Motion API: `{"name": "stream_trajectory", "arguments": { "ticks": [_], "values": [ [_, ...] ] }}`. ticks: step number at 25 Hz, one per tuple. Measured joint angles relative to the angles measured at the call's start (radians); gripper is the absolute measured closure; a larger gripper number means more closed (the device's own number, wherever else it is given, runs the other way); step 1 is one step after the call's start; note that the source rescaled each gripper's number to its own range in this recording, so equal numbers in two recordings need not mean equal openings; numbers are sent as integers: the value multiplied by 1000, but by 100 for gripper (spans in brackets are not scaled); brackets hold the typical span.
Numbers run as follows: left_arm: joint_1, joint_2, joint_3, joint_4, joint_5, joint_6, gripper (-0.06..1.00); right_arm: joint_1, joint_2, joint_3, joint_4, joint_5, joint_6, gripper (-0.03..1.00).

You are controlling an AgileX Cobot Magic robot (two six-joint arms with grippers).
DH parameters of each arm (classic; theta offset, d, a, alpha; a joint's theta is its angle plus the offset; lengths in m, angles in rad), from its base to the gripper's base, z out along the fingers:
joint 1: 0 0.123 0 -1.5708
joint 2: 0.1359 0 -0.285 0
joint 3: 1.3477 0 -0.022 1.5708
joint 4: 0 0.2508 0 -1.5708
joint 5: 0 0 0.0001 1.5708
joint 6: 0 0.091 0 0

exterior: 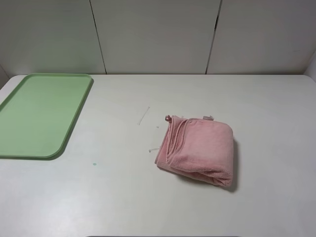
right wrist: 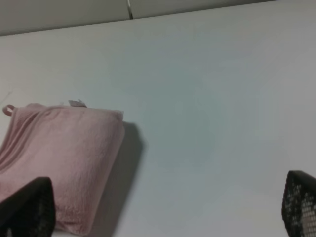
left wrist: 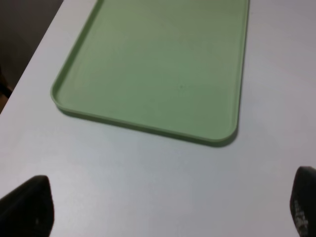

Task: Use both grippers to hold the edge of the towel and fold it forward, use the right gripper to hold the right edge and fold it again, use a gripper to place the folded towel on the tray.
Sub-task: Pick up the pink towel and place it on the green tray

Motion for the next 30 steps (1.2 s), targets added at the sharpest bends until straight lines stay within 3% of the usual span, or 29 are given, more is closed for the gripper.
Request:
{"name": "stream_trajectory", "arguments": {
  "ticks": [14, 18, 25, 30],
  "values": [
    [0, 0, 0, 5, -1, 9, -1, 0, 0, 0, -7, 0, -2, -3],
    [0, 0, 0, 109, -42, 88, -1, 0, 0, 0, -7, 0, -2, -3],
    [0, 0, 0, 271, -100, 105, -1, 0, 0, 0, -9, 0, -2, -3],
    [0, 0, 0, 286, -119, 109, -1, 0, 0, 0, -9, 0, -2, -3]
  ]
}}
